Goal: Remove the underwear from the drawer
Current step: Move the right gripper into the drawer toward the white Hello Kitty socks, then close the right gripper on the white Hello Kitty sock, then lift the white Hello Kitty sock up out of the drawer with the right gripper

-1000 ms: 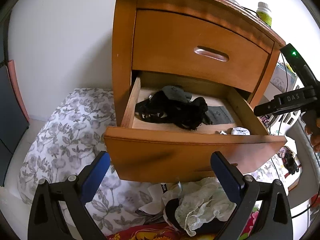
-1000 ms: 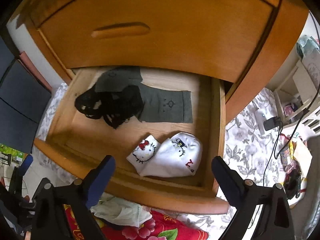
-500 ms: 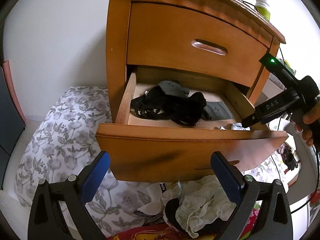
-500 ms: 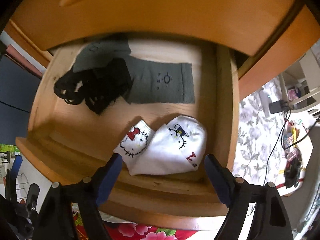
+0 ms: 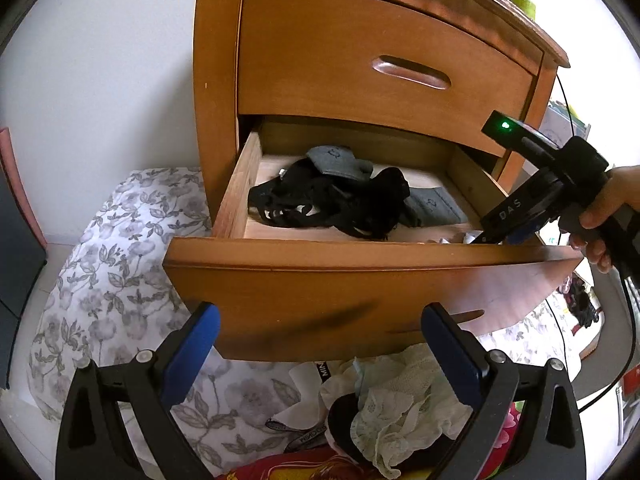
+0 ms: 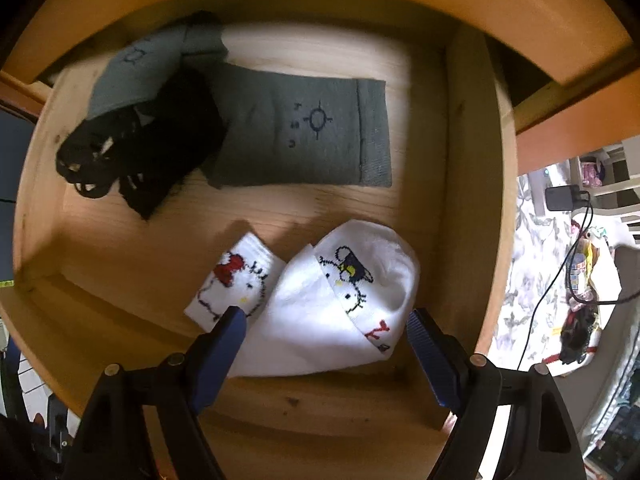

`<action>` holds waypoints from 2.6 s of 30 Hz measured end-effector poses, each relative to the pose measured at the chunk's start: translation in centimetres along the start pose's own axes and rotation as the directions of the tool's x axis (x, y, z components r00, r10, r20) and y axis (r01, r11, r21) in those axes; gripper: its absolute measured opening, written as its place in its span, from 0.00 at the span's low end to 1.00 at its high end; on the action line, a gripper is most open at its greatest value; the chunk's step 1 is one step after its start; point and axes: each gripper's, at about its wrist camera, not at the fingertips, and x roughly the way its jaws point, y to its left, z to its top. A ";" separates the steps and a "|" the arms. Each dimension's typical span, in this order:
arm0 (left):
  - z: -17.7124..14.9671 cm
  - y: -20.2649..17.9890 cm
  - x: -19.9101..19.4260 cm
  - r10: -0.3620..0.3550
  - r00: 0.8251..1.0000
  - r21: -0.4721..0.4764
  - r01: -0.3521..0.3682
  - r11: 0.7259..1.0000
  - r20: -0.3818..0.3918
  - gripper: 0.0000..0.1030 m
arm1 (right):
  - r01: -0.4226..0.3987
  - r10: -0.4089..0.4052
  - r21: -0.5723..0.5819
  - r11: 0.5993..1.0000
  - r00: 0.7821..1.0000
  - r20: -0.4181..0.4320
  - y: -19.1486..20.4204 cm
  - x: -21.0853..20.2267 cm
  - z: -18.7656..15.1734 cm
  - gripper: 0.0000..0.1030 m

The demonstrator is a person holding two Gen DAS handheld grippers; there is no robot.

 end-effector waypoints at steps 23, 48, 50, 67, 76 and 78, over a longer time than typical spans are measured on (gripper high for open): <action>-0.2 -0.4 -0.1 -0.019 1.000 0.024 0.019 1.000 0.004 0.98 | 0.000 0.000 0.011 1.000 1.000 -0.028 0.7 1.4 1.7 0.46; 0.1 -0.7 -1.4 -0.050 0.998 0.032 0.048 0.998 0.033 0.98 | 0.025 -0.025 0.004 1.000 0.995 0.094 2.9 -3.5 -3.5 0.16; 0.2 -0.7 -1.6 -0.054 0.998 0.031 0.052 0.998 0.037 0.98 | 0.024 -0.025 0.004 1.000 0.994 0.109 2.9 -4.5 -4.1 0.16; 0.4 0.2 -3.1 -0.055 0.996 0.004 0.055 0.998 0.072 0.98 | 0.050 -0.049 0.005 0.999 0.964 0.262 3.8 -14.2 -5.9 0.16; 0.4 0.2 -4.6 -0.039 0.994 -0.001 0.039 0.999 0.098 0.98 | 0.027 -0.020 -0.014 1.000 0.939 0.345 3.1 -15.5 -6.6 0.16; 0.4 0.1 -5.0 -0.035 0.994 0.001 0.035 0.999 0.106 0.98 | 0.027 -0.017 -0.021 0.999 0.933 0.361 3.3 -16.4 -7.2 0.16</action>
